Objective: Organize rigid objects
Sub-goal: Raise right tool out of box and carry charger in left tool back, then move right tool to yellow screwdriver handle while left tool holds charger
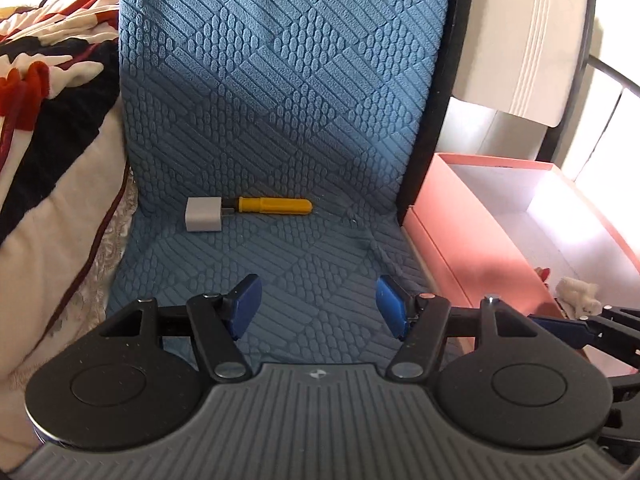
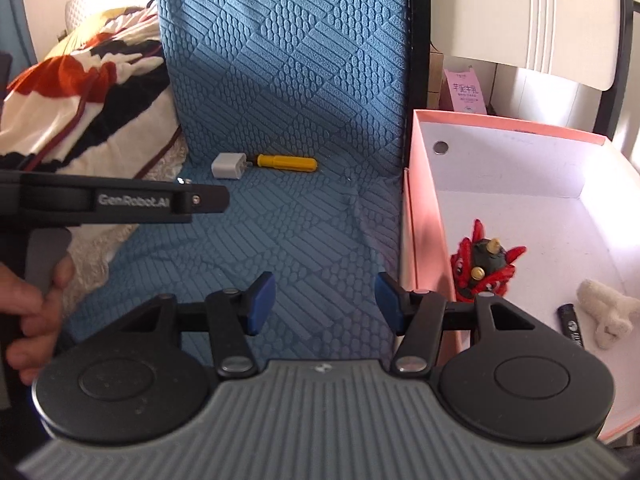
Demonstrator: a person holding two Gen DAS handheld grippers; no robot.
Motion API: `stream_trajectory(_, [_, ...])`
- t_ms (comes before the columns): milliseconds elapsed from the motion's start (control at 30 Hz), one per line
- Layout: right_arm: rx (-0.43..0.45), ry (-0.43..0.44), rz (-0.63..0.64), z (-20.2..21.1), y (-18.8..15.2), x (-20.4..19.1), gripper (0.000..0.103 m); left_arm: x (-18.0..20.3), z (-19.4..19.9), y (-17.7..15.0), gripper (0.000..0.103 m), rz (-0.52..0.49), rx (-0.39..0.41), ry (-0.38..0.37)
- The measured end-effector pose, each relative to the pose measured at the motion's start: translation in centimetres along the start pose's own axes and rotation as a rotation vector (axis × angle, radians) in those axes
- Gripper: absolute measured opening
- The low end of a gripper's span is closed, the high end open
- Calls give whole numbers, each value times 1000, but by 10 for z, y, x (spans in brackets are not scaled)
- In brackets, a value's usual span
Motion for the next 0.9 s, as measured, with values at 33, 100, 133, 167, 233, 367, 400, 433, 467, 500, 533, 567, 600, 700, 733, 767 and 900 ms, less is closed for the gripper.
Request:
stream_trajectory(33, [4,0,6,-2,2,-1,58,-2,-4,1,69,5,-3,-2])
stream_trajectory(100, [3,8,13,-8,6,-4,58,-6,-12,6,69,16,-15,-5])
stream_trajectory(133, [4,16,18,-10,8,-5,58,-7,-15,9,69,14,-17,-3])
stream_trajectory(167, [8,22,29,-12,11,-7,58,-8,-19,11,69,11,-18,2])
stream_trajectory(233, [17,29,57,-17,17,-10,58,-10,-26,15,69,-1,-27,12])
stream_trajectory(367, [23,35,115,-29,25,-13,58,-20,-40,18,69,12,-51,26])
stream_trajectory(400, [24,40,123,-32,27,-12,58,-22,-43,19,69,21,-54,23])
stream_trajectory(433, [25,47,127,-35,29,-12,58,-24,-46,19,69,27,-56,20])
stream_trajectory(467, [24,54,130,-38,30,-11,58,-27,-50,20,69,32,-61,22])
stream_trajectory(500, [23,59,134,-41,31,-11,58,-29,-53,20,69,31,-68,28])
stream_trajectory(533, [23,64,139,-44,32,-11,58,-31,-57,19,69,32,-75,32])
stream_trajectory(567, [20,69,142,-47,32,-11,58,-33,-59,20,69,33,-80,31])
stream_trajectory(600, [14,75,144,-51,33,-10,58,-34,-61,20,69,35,-84,31])
stream_trajectory(700, [7,95,140,-63,36,-12,58,-37,-69,24,69,50,-89,29])
stream_trajectory(733, [5,104,135,-66,37,-13,58,-39,-73,24,69,62,-95,27])
stream_trajectory(767, [3,113,132,-69,38,-14,58,-41,-78,25,69,69,-103,29])
stream_trajectory(900, [-1,121,133,-79,43,-16,58,-50,-99,27,69,62,-138,60])
Point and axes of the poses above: each gripper's, at about its wrist camera, not at the fingertips, and z roughly against the way its jaws point, x to its right, y to its top, the point moved 6 cm from there along -z, roughly the way its jaws point, and after that the axes turned 2 degrees about z, right-handed, at the moved point
